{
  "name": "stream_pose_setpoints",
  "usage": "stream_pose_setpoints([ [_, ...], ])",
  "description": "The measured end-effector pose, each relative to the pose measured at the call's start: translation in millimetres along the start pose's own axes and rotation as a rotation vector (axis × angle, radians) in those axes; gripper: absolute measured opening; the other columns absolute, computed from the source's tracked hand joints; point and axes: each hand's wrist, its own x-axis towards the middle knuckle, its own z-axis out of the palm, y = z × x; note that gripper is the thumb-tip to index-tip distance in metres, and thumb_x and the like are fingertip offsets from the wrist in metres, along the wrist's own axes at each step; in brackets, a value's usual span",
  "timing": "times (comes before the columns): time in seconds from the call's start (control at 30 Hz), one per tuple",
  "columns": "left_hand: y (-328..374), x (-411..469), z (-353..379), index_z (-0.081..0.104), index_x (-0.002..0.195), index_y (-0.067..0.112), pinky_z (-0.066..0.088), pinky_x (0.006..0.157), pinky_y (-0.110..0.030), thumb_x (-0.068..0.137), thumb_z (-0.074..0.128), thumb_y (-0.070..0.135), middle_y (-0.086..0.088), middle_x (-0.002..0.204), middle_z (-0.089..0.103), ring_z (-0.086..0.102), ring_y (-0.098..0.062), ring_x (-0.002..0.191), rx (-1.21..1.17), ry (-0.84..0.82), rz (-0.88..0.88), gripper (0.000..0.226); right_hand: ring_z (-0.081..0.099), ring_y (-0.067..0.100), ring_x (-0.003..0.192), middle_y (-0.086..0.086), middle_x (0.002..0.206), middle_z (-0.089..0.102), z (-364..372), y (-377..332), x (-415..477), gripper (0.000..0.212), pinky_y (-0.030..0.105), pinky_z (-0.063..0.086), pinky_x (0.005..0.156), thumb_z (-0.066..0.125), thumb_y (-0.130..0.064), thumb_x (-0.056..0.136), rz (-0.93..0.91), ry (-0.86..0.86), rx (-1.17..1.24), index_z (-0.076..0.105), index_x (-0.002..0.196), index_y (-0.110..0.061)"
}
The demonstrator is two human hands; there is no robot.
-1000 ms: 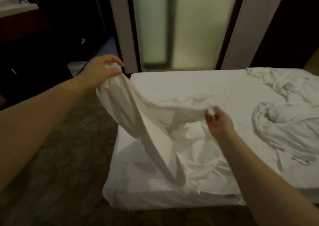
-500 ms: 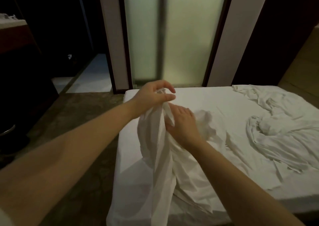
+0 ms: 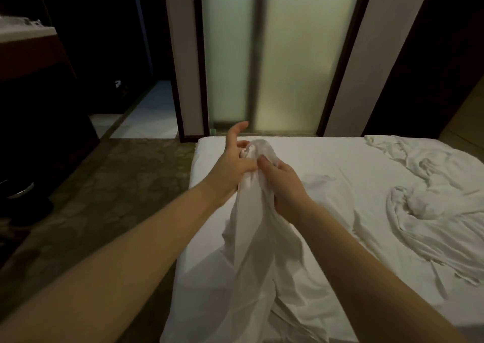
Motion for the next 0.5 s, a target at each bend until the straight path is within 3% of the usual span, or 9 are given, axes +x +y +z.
stream_pose_setpoints([
  [0.07, -6, 4, 19, 0.024, 0.131, 0.04, 0.051, 0.089, -0.042, 0.083, 0.055, -0.009, -0.011, 0.122, 0.045, 0.056, -0.028, 0.103, -0.047, 0.152, 0.012, 0.075, 0.066, 0.028, 0.099, 0.011, 0.109, 0.068, -8, 6, 4, 0.033, 0.042, 0.053, 0.089, 0.045, -0.033, 0.098, 0.047, 0.002, 0.238, 0.058, 0.121, -0.014],
  [0.17, -18, 8, 54, 0.019, 0.133, 0.043, 0.048, 0.097, -0.038, 0.087, 0.063, 0.016, -0.003, 0.136, 0.035, 0.049, -0.023, 0.117, 0.102, 0.4, 0.072, 0.069, 0.065, 0.028, 0.105, 0.015, 0.116, 0.066, -22, 11, 11, 0.037, 0.04, 0.053, 0.091, 0.044, -0.029, 0.099, 0.086, -0.003, 0.566, 0.054, 0.127, -0.006],
  [0.27, -27, 18, 96, 0.031, 0.137, 0.027, 0.048, 0.097, -0.037, 0.089, 0.058, 0.036, -0.003, 0.137, 0.038, 0.05, -0.02, 0.117, 0.124, 0.544, -0.061, 0.056, 0.063, 0.024, 0.105, 0.011, 0.114, 0.066, -47, 9, 16, 0.038, 0.038, 0.05, 0.094, 0.047, -0.028, 0.098, 0.14, -0.016, 0.695, 0.054, 0.126, -0.005],
  [0.37, -27, 31, 133, 0.049, 0.124, 0.021, 0.053, 0.087, -0.03, 0.082, 0.061, 0.047, 0.003, 0.115, 0.054, 0.06, -0.014, 0.101, 0.295, 0.606, -0.088, 0.051, 0.057, 0.026, 0.117, 0.012, 0.112, 0.065, -75, 5, 27, 0.034, 0.039, 0.041, 0.105, 0.046, -0.029, 0.097, 0.185, -0.06, 0.839, 0.059, 0.119, -0.005],
  [0.5, -19, 38, 156, 0.037, 0.136, 0.029, 0.05, 0.089, -0.029, 0.09, 0.052, 0.047, 0.008, 0.116, 0.053, 0.057, -0.014, 0.103, 0.134, 0.575, -0.162, 0.051, 0.061, 0.031, 0.111, 0.018, 0.12, 0.063, -106, -3, 44, 0.043, 0.043, 0.047, 0.098, 0.048, -0.035, 0.096, 0.21, -0.057, 0.883, 0.056, 0.125, -0.005],
])
